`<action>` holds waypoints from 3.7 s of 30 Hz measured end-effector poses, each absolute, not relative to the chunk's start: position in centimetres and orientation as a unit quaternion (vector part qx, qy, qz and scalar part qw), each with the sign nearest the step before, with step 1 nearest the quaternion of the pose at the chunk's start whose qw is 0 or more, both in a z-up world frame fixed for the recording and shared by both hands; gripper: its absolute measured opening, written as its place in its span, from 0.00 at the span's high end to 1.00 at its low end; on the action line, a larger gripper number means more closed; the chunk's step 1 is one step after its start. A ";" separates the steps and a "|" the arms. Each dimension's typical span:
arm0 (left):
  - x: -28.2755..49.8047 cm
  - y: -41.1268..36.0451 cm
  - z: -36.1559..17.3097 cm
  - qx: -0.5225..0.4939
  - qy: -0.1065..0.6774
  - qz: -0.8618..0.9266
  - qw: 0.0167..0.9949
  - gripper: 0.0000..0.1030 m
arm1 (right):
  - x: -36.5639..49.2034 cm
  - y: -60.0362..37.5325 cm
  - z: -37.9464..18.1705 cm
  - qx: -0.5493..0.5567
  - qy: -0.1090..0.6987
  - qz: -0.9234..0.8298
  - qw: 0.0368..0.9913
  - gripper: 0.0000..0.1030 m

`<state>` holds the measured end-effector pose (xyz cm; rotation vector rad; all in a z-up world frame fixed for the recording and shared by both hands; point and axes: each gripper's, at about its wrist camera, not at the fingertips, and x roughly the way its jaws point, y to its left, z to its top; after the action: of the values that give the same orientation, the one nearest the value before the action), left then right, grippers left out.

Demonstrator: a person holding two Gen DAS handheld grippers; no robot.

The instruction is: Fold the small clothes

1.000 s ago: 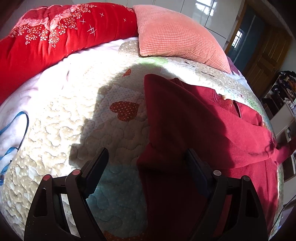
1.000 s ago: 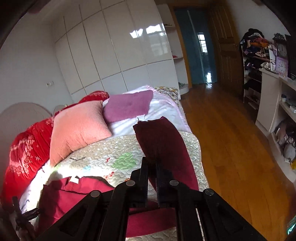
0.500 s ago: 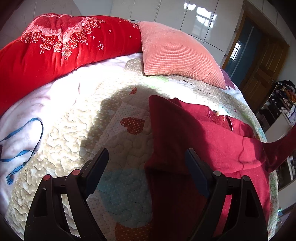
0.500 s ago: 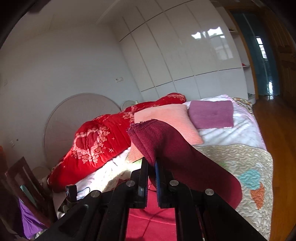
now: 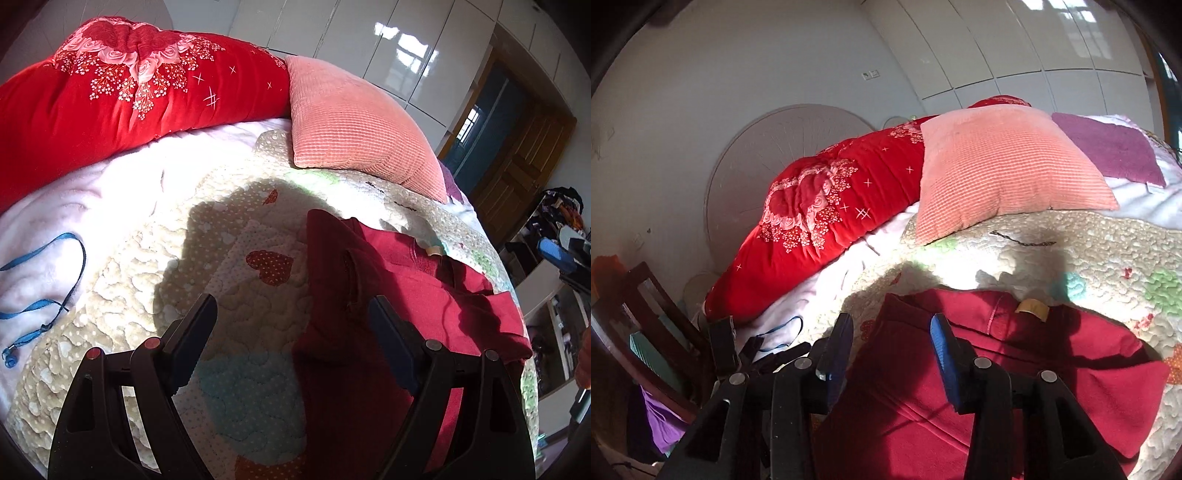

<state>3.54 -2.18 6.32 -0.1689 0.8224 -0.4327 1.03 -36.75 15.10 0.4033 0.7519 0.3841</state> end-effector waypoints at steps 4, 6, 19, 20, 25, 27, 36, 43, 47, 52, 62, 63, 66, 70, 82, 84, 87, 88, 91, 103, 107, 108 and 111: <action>3.2 -3.3 6.1 -0.072 0.400 -0.223 0.886 0.18 | -4.2 -42.3 13.3 0.185 0.373 0.103 0.903 0.59; 3.2 -4.2 5.9 -0.066 0.404 -0.230 0.883 0.18 | -6.7 -44.9 12.1 0.188 0.377 0.056 0.905 0.55; 6.2 -11.5 4.3 0.057 0.427 -0.194 0.881 0.51 | -6.9 -45.6 5.5 0.152 0.460 -0.012 0.875 0.74; 6.2 -11.4 4.2 0.055 0.428 -0.191 0.882 0.51 | -7.2 -44.6 4.5 0.122 0.492 -0.013 0.862 0.79; 6.7 -10.5 2.7 0.047 0.449 -0.187 0.873 0.51 | -10.2 -43.6 4.7 0.066 0.504 0.009 0.861 0.81; 6.7 -10.1 2.9 0.031 0.454 -0.190 0.870 0.51 | -10.5 -45.7 6.4 0.147 0.468 0.027 0.871 0.81; 6.6 -10.1 2.9 0.032 0.451 -0.177 0.874 0.51 | -1.1 -50.0 4.8 0.219 0.449 -0.050 0.865 0.49; 6.9 -10.4 1.9 0.032 0.446 -0.167 0.879 0.41 | -0.3 -50.7 3.1 0.083 0.463 -0.160 0.868 0.88; 6.8 -9.8 2.2 0.023 0.451 -0.172 0.875 0.41 | -3.7 -50.8 6.0 0.145 0.435 -0.119 0.881 0.88; 6.1 -10.2 2.2 0.038 0.443 -0.163 0.881 0.41 | -7.3 -45.2 7.3 0.092 0.455 -0.047 0.885 0.88; 2.7 -8.0 4.4 0.053 0.453 -0.171 0.873 0.41 | -10.3 -44.4 7.2 0.103 0.461 -0.065 0.879 0.81; 2.1 -7.5 4.5 0.054 0.454 -0.171 0.873 0.41 | -10.8 -44.1 7.3 0.102 0.462 -0.065 0.879 0.76; 0.2 -5.8 4.3 0.046 0.463 -0.170 0.869 0.41 | -11.9 -43.4 7.0 0.111 0.462 -0.061 0.878 0.66; -2.4 -3.6 3.4 0.033 0.479 -0.164 0.862 0.41 | -12.7 -42.7 5.4 0.129 0.474 -0.058 0.869 0.66; -9.6 -1.4 3.2 0.051 0.477 -0.161 0.863 0.41 | -19.4 -40.4 7.1 0.124 0.486 -0.020 0.865 0.57; -10.4 -1.3 3.4 0.054 0.476 -0.165 0.862 0.41 | -21.3 -39.9 7.7 0.122 0.482 -0.007 0.868 0.53; -11.6 -1.0 3.6 0.059 0.475 -0.167 0.862 0.41 | -23.6 -39.3 7.9 0.129 0.486 0.012 0.864 0.51; -12.1 -0.9 3.7 0.060 0.474 -0.167 0.862 0.41 | -24.3 -39.1 7.7 0.132 0.489 0.018 0.862 0.50; -13.1 -0.4 3.9 0.065 0.475 -0.166 0.862 0.41 | -26.2 -38.3 6.9 0.130 0.498 0.021 0.857 0.44; -16.8 2.3 2.7 0.050 0.500 -0.165 0.849 0.41 | -28.0 -36.8 4.8 0.164 0.488 0.018 0.857 0.42; -17.4 2.6 2.6 0.043 0.503 -0.169 0.846 0.41 | -28.1 -36.0 5.4 0.118 0.480 0.028 0.869 0.88; -17.6 2.7 2.6 0.040 0.504 -0.171 0.845 0.41 | -28.3 -36.2 5.5 0.121 0.477 0.028 0.870 0.90; -18.1 3.2 2.5 0.030 0.508 -0.174 0.843 0.41 | -29.1 -37.2 5.8 0.129 0.471 0.010 0.873 0.91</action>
<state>-18.05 3.17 2.52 0.0633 1.0728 -0.3679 -29.05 -37.24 5.79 0.2706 0.9836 0.0202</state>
